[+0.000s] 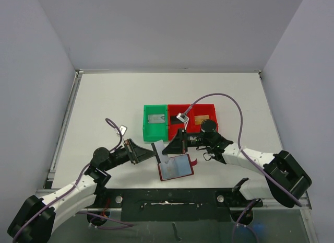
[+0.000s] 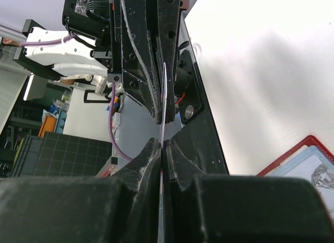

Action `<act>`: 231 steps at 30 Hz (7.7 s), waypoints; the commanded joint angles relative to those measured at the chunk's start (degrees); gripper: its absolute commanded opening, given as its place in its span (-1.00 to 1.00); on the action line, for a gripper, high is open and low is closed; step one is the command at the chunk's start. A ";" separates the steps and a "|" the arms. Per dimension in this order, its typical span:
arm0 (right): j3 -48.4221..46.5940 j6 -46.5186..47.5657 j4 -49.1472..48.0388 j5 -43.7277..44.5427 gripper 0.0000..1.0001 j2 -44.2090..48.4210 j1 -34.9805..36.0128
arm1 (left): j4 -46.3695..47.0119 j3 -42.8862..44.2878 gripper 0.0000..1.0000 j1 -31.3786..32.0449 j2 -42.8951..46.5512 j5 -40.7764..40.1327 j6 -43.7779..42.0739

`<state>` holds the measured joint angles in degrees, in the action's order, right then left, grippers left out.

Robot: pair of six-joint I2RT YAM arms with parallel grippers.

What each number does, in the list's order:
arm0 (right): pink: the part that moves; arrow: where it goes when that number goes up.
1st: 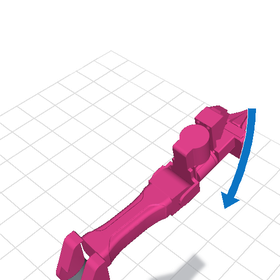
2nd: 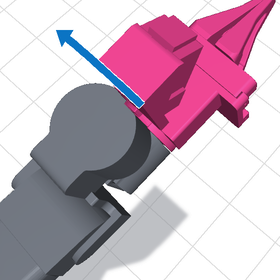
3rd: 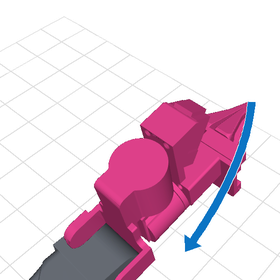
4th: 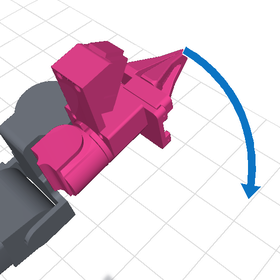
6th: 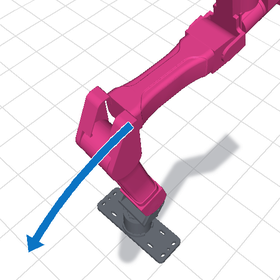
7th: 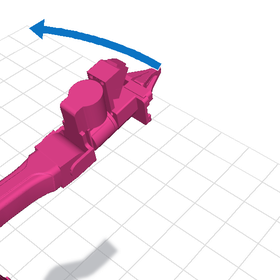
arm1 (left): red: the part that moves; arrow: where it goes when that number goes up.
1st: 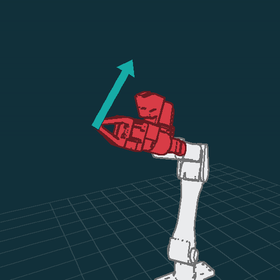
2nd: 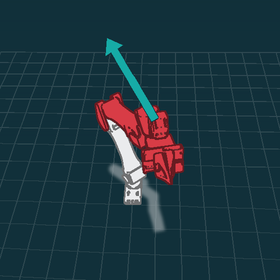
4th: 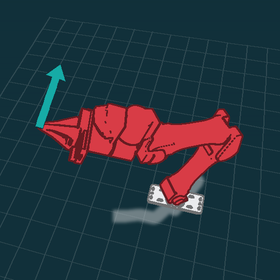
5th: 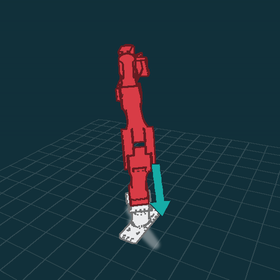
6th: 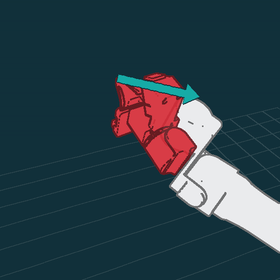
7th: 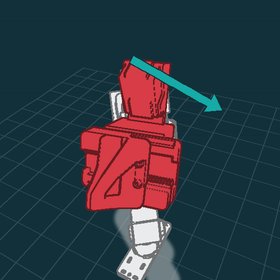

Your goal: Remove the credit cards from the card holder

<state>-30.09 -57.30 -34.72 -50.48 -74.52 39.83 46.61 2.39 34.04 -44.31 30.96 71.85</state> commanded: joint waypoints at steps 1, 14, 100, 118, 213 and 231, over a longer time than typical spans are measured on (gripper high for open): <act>-2.17 1.40 -1.54 0.15 -1.00 3.10 0.50 | 0.99 2.09 -1.00 -0.21 -0.24 0.21 -0.71; -7.45 14.03 20.25 11.99 -1.00 6.86 -0.79 | -30.61 9.79 0.35 -0.22 7.85 -9.00 -10.20; -62.91 100.33 51.24 58.26 -0.71 -47.81 7.21 | -71.57 36.10 0.54 -36.34 9.20 -22.33 -42.50; -63.85 97.44 53.64 54.67 -0.33 -48.00 6.02 | -71.13 35.93 0.54 -36.33 7.54 -20.96 -42.76; -5.94 3.76 38.46 57.64 0.25 0.68 19.86 | -67.55 34.02 0.56 -36.27 0.47 -14.31 -42.85; 1.35 0.35 32.07 48.39 -0.18 -2.51 16.33 | -62.40 28.36 0.50 -17.66 1.44 -15.55 -25.30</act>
<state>-30.98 -55.29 1.65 0.47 -77.69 58.26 -21.30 33.78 7.86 -44.60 18.46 37.54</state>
